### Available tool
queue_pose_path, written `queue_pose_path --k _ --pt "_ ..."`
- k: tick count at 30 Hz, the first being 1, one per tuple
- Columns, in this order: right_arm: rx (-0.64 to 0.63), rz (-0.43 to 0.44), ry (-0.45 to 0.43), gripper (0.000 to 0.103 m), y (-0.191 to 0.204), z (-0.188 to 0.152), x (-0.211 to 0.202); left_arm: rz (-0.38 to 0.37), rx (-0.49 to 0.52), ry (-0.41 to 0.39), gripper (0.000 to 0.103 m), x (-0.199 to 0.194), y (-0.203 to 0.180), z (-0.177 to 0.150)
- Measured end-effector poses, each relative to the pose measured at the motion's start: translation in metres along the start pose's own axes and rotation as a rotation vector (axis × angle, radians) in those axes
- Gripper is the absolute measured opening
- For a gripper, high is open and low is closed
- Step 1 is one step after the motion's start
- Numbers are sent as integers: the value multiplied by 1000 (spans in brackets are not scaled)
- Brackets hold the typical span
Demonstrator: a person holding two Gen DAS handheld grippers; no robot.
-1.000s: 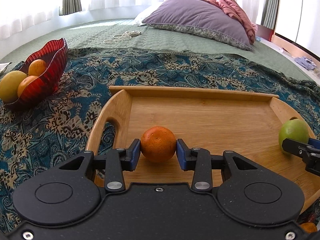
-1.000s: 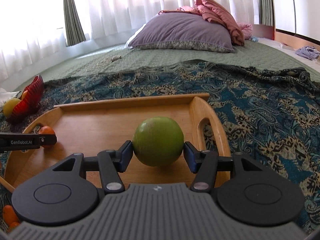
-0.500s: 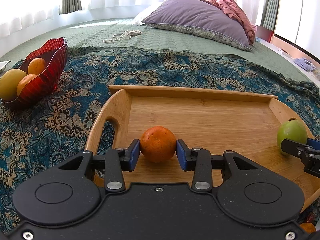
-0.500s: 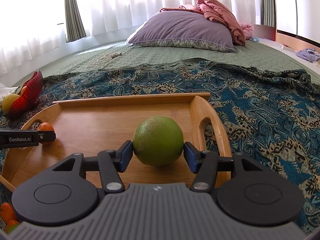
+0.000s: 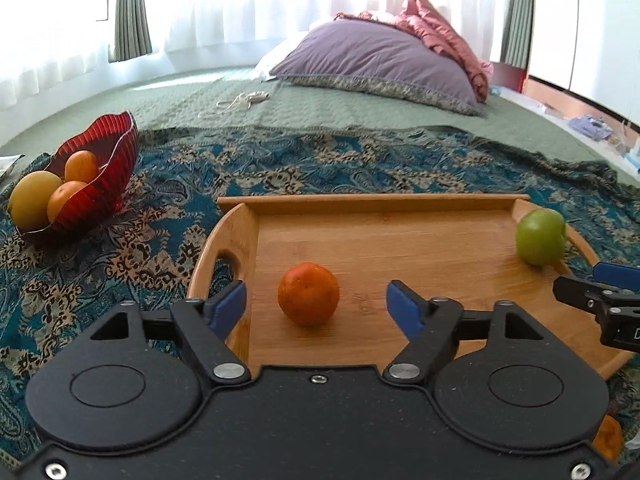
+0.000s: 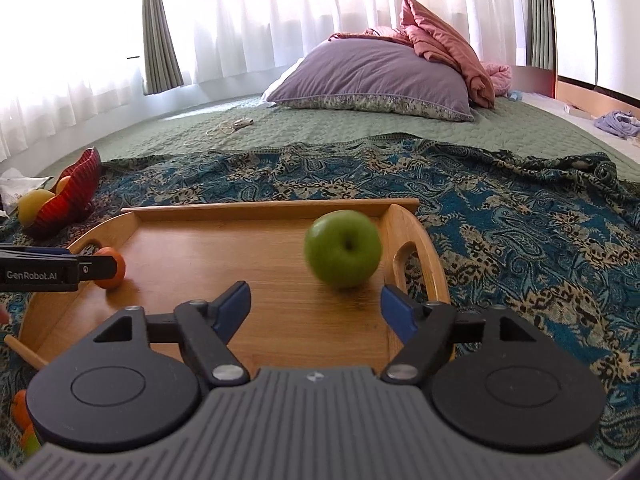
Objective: Organize fruits
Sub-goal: 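Withdraw both tools and lower them toward the remaining fruit row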
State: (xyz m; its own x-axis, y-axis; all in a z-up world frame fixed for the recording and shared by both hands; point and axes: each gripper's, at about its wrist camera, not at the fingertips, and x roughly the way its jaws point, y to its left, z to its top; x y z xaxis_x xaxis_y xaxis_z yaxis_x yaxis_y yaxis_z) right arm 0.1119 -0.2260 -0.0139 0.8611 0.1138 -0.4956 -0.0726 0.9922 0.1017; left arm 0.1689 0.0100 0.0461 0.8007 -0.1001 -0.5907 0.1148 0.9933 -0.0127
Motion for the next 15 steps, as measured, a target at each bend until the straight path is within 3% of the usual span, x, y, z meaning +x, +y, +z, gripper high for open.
queue_pose_path --k 15 --pt "2 46 -82 98 1 -25 -47 -58 -9 -63 89 -50 -2 -34"
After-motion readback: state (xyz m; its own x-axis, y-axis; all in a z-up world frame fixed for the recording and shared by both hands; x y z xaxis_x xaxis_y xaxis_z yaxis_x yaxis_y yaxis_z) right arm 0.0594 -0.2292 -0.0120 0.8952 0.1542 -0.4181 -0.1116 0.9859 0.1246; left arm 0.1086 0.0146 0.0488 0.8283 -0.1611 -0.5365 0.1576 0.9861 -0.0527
